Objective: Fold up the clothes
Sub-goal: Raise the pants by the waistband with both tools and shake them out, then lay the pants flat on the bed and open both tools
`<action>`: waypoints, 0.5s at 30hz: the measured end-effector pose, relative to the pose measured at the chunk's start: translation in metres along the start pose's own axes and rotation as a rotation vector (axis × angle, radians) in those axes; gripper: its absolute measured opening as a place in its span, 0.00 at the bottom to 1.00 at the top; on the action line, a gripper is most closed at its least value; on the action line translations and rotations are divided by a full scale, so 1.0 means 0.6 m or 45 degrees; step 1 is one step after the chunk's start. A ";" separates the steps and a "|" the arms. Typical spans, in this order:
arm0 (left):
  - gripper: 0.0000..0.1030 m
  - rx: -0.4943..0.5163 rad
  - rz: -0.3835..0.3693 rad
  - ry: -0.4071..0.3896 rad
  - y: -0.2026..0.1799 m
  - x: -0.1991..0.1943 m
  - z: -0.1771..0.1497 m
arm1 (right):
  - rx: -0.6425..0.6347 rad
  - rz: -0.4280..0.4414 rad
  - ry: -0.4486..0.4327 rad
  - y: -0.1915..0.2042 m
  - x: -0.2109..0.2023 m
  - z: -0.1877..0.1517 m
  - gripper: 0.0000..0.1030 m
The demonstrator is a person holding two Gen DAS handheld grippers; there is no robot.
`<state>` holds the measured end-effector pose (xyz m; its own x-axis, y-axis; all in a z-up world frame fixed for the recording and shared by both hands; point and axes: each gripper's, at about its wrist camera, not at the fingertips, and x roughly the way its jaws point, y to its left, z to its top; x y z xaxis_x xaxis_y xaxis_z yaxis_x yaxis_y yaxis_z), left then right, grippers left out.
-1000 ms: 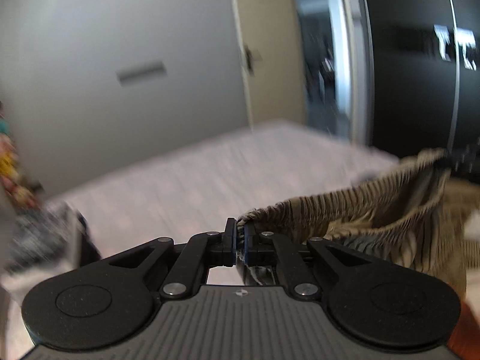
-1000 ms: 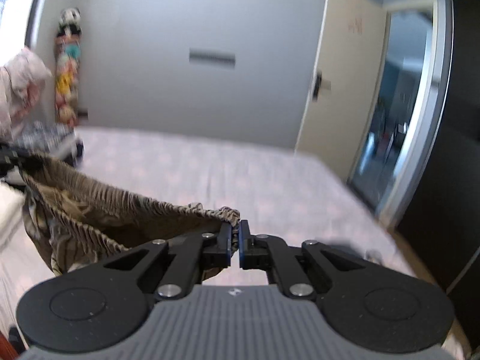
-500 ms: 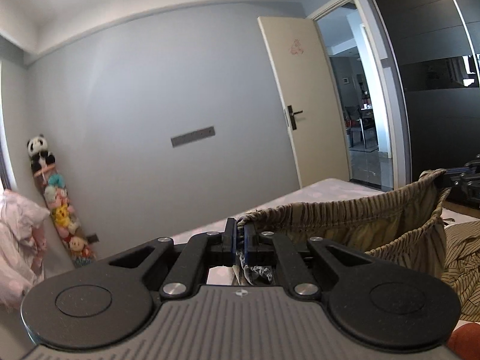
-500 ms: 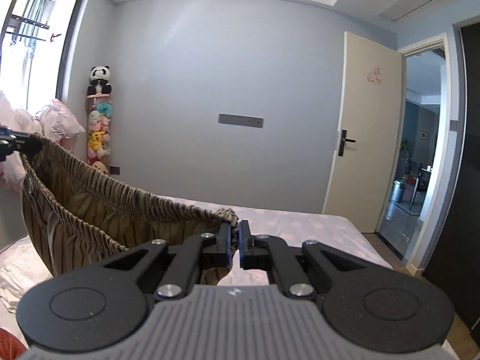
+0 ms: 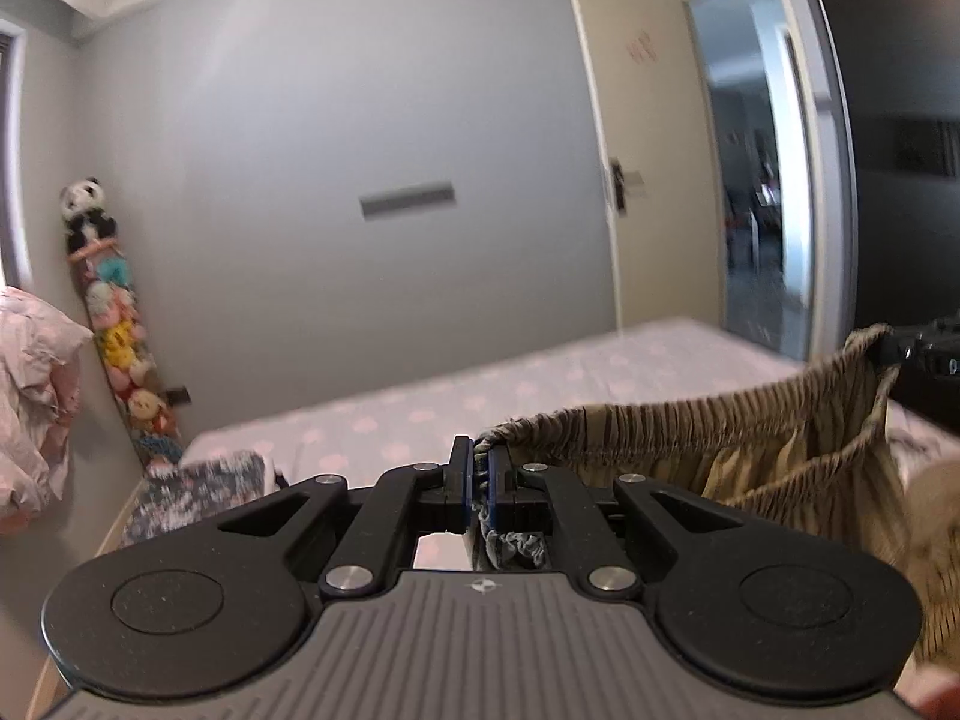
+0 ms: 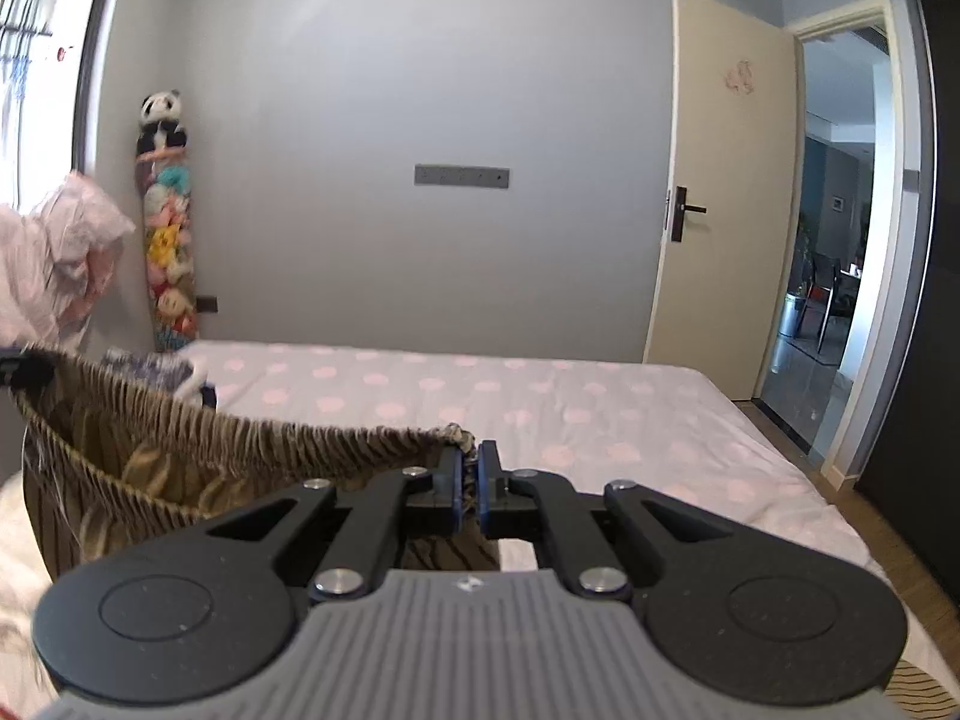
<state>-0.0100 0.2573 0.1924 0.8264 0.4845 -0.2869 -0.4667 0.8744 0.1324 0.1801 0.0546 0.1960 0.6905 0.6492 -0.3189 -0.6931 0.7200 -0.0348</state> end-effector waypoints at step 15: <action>0.05 -0.107 0.064 0.354 -0.019 0.054 -0.242 | 0.051 0.175 0.120 0.024 0.058 -0.149 0.06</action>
<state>-0.0235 0.2598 0.0438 0.6888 0.4917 -0.5326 -0.5392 0.8387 0.0770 0.1757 0.0659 0.0995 0.5660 0.7179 -0.4054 -0.7696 0.6364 0.0525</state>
